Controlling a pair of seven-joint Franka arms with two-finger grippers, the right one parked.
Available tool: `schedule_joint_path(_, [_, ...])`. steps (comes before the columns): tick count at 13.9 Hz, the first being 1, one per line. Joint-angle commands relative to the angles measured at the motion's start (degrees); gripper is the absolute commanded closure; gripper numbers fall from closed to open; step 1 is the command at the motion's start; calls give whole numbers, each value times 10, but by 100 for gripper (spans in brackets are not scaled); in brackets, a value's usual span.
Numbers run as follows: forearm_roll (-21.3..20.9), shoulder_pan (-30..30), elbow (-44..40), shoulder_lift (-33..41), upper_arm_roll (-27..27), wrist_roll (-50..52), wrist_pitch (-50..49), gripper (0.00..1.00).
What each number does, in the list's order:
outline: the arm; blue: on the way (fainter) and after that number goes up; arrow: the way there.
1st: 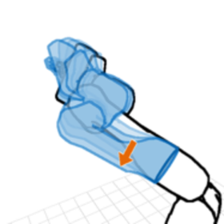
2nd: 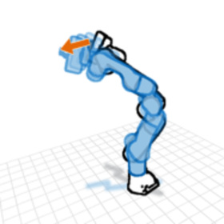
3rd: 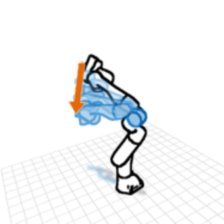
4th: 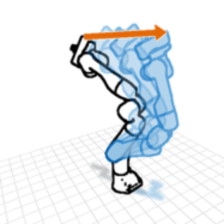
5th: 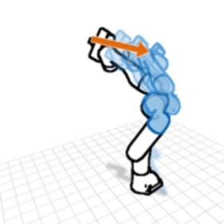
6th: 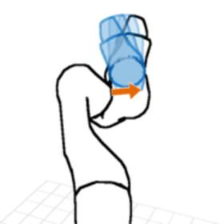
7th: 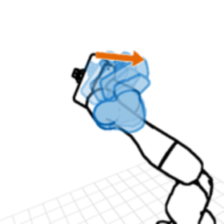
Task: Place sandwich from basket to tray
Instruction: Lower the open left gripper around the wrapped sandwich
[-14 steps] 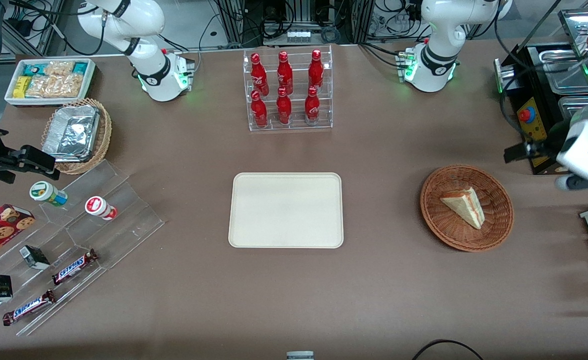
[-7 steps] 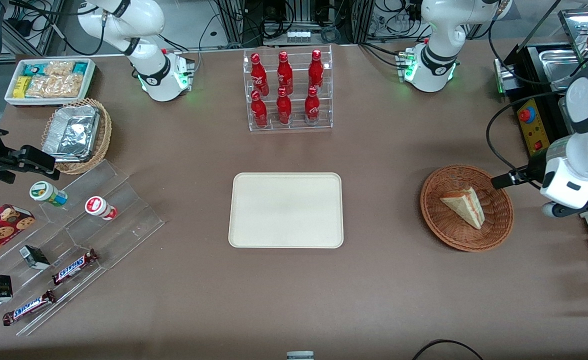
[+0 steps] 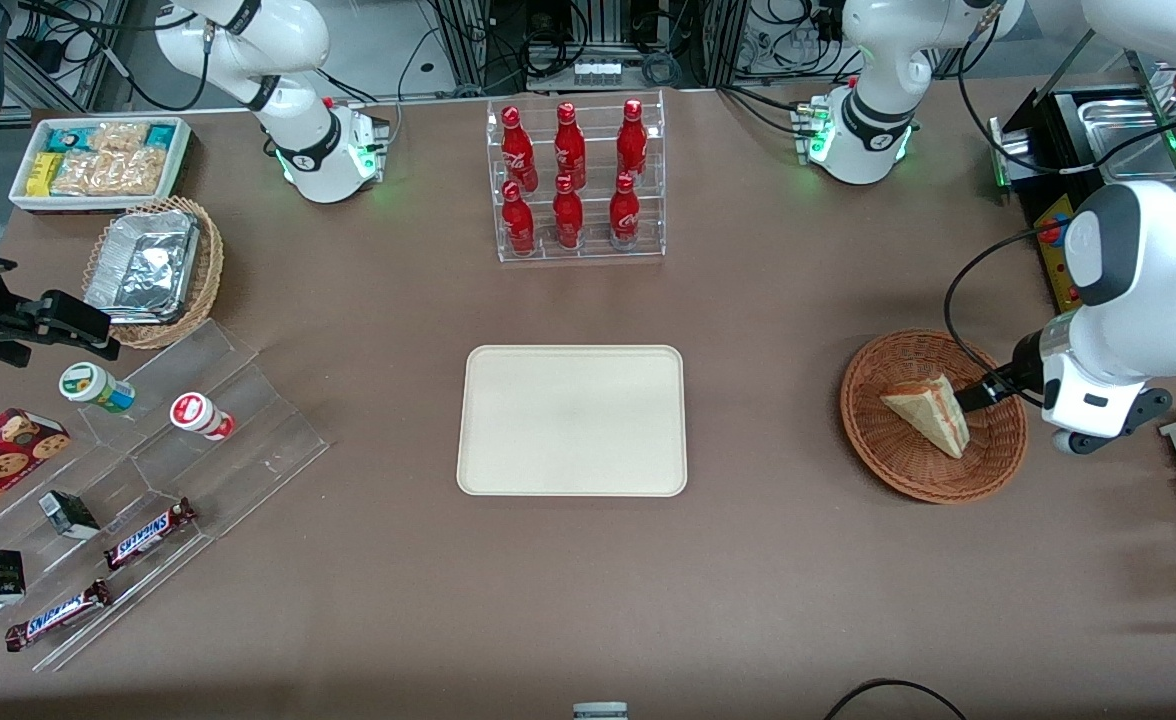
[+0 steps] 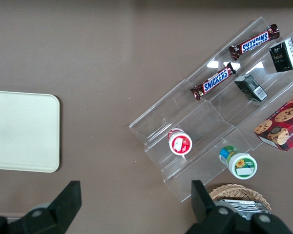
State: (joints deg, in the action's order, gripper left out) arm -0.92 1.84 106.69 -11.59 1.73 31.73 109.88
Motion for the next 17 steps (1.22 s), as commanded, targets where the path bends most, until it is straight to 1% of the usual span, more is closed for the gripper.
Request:
schedule_joint_path(1, [2,4,54,11,2,77,58,0])
schedule_joint_path(4, [2,1,121,14,2,145,152,0])
schedule_joint_path(9, [0,0,192,12,3,156,252,0])
schedule_joint_path(17, [0,3,201,-7,2,156,259,0])
